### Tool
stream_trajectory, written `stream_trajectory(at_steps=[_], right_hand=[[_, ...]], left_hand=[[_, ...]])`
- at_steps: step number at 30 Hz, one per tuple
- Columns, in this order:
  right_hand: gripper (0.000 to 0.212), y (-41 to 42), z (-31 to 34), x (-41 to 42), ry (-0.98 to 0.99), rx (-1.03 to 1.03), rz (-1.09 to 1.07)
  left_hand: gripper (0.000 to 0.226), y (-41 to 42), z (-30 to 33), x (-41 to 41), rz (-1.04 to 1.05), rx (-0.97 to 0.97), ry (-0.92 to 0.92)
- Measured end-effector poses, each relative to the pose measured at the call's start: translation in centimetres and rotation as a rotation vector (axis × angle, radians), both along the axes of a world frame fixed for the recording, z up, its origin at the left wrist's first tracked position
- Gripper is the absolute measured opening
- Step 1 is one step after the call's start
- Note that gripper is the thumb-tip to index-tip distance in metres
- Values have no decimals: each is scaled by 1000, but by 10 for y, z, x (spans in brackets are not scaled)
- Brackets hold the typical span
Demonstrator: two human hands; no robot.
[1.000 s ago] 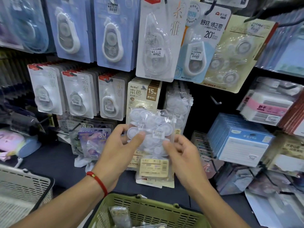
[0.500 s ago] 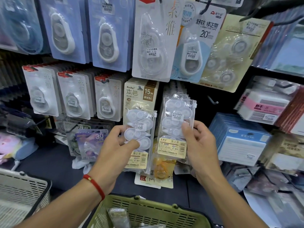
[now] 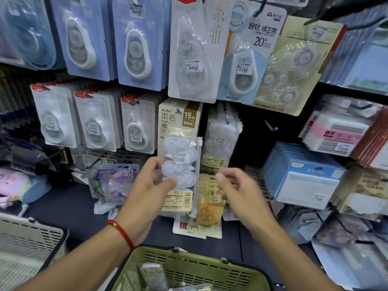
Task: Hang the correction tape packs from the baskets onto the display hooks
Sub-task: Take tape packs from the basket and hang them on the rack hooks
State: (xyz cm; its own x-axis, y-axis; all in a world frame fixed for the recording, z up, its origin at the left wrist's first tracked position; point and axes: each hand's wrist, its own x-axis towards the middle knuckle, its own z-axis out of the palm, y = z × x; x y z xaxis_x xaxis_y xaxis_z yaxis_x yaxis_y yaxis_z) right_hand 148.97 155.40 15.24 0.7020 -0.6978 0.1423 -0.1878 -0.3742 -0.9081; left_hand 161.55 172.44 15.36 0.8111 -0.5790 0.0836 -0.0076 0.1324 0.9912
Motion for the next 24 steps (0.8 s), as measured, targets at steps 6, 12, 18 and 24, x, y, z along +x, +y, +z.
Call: stream_trajectory(at_steps=[6, 12, 18, 24], right_hand=[[14, 24, -2, 9, -120, 82, 242], [17, 21, 1, 4, -267, 93, 93], [21, 16, 6, 4, -331, 152, 23], [23, 13, 8, 3, -376, 236, 7]], left_hand=[[44, -5, -3, -6, -114, -52, -89], [55, -8, -11, -6, -126, 52, -153], [49, -14, -9, -10, -127, -20, -176], [46, -16, -8, -12, -155, -96, -111]])
